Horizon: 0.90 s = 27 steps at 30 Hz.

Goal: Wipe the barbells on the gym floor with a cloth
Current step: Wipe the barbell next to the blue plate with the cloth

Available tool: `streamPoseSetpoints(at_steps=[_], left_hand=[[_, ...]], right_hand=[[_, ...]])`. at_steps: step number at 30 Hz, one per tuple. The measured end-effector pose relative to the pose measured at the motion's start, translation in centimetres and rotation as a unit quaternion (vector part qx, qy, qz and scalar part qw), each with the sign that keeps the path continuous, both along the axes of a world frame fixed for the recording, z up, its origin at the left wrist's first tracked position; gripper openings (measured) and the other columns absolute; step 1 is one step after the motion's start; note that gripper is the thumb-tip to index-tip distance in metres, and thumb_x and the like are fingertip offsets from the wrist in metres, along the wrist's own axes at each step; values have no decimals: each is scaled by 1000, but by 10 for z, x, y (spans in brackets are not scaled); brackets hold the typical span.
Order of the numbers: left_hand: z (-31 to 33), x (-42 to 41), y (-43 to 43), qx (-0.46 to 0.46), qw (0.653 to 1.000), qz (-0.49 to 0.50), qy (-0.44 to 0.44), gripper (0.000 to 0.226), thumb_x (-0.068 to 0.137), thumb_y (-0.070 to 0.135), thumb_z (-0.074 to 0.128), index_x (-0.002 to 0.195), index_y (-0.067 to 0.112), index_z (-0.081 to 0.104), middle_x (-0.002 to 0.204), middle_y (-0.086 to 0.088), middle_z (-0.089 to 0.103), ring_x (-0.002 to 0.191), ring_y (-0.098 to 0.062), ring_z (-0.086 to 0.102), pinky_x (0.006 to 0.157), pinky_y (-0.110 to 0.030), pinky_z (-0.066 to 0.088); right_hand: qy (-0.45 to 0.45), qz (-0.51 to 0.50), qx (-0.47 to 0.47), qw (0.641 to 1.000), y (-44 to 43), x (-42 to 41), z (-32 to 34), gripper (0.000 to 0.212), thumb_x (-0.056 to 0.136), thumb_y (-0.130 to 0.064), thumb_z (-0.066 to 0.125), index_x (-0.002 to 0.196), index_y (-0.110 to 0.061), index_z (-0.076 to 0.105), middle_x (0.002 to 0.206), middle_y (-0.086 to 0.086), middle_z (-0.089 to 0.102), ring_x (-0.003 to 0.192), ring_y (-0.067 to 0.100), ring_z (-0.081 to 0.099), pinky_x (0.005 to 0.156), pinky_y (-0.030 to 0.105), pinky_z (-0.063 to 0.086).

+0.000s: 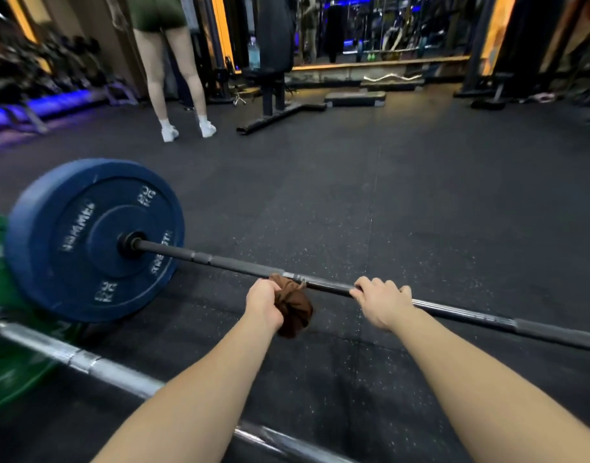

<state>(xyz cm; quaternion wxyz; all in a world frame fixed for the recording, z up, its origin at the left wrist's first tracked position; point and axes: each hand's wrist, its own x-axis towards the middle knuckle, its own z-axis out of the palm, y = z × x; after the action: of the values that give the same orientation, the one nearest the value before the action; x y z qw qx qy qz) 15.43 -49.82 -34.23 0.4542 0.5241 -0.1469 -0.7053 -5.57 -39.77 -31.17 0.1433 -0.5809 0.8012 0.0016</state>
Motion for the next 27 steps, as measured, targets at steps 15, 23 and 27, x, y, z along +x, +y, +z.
streamPoseSetpoints(at_steps=[15,23,27], left_hand=[[7,-50,38,-12,998,52,-15,28,73,-9,37,81,1,61,71,-16,67,56,-30,66,68,-35,54],[21,-27,24,-28,993,108,-43,22,76,-13,39,78,-2,57,61,-14,63,48,-27,63,57,-32,54],[14,-11,11,-31,992,108,-62,28,72,-10,40,87,5,58,82,-13,60,62,-26,58,59,-29,48]], right_hand=[[39,13,-81,996,3,-7,-26,45,108,-53,18,142,-33,42,134,-6,54,122,23,47,100,44,31],[28,11,-69,997,3,-7,-23,45,108,-52,18,142,-33,42,135,-6,54,123,23,46,101,44,30],[34,12,-72,997,2,-7,-24,45,108,-53,17,140,-34,43,133,-6,54,121,23,46,99,44,30]])
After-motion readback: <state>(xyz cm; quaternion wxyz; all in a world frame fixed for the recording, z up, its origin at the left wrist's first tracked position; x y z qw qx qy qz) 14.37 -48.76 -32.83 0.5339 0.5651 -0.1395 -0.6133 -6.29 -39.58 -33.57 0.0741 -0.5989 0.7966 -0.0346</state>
